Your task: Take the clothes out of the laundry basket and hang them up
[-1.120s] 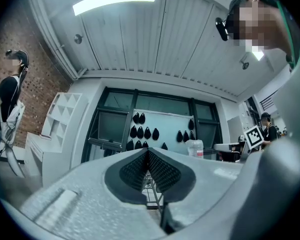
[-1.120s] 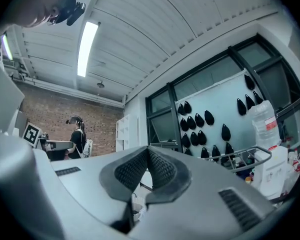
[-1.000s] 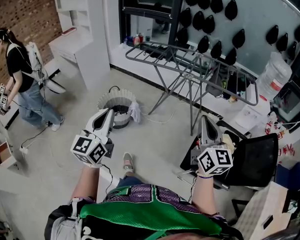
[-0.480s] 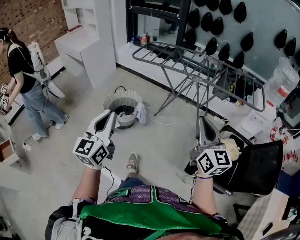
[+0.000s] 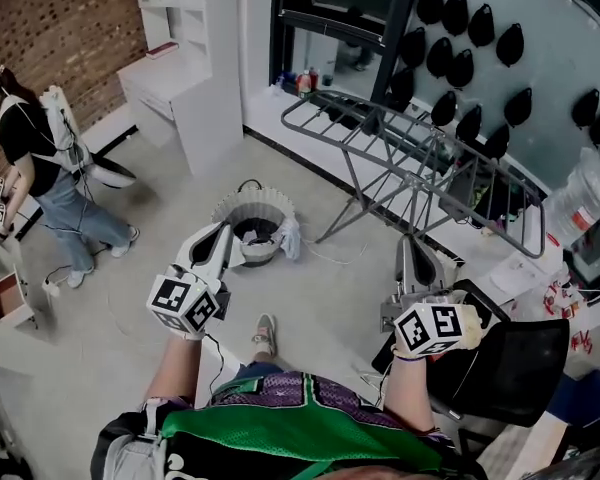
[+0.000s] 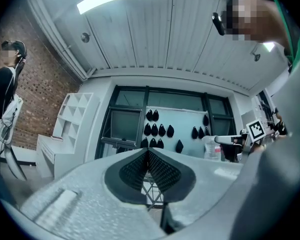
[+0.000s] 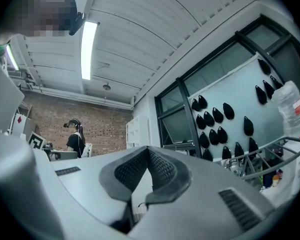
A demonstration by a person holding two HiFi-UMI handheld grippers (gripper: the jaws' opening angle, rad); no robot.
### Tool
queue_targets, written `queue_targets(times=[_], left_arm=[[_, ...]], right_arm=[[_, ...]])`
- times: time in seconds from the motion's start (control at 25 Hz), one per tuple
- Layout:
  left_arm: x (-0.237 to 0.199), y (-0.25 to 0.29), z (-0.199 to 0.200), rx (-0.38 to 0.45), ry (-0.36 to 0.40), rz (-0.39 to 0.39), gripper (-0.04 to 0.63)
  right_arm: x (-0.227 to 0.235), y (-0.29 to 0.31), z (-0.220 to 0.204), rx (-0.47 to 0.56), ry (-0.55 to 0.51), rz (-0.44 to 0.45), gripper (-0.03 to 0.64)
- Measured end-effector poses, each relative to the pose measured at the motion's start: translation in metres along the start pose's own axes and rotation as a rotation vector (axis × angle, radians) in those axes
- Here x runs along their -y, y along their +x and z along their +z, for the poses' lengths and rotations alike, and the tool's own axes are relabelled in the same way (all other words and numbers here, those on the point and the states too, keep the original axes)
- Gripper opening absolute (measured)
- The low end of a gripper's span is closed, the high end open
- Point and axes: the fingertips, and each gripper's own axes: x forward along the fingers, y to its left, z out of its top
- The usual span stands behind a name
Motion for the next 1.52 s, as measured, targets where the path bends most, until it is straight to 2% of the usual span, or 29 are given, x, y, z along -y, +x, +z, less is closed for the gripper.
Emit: queue_targets(times=[0.48, 0.92, 1.16, 1.52], left_arm=[[-0.108, 0.088, -0.001, 0.012, 0.006, 0.058, 0.017], [-0.207, 0.173, 0.005, -0.003, 0.006, 0.021, 0.018], [-0.232, 0.202, -0.006, -0.018, 0.008, 0.000, 0.017], [-0.226, 0.201, -0.012, -0.015, 0.022, 0.025, 0.024]], right_arm=[[0.003, 0.167, -0.008, 0.005, -0.029, 0.071, 0.000], [-0.007, 0.286, -0.025, -0.010, -0.035, 0.041, 0.000], [-0.005, 0.313, -0.040, -0.018, -0.036, 0.030, 0.000], [-0.004, 0.329, -0.050, -0.047, -0.018, 0.073, 0.001]])
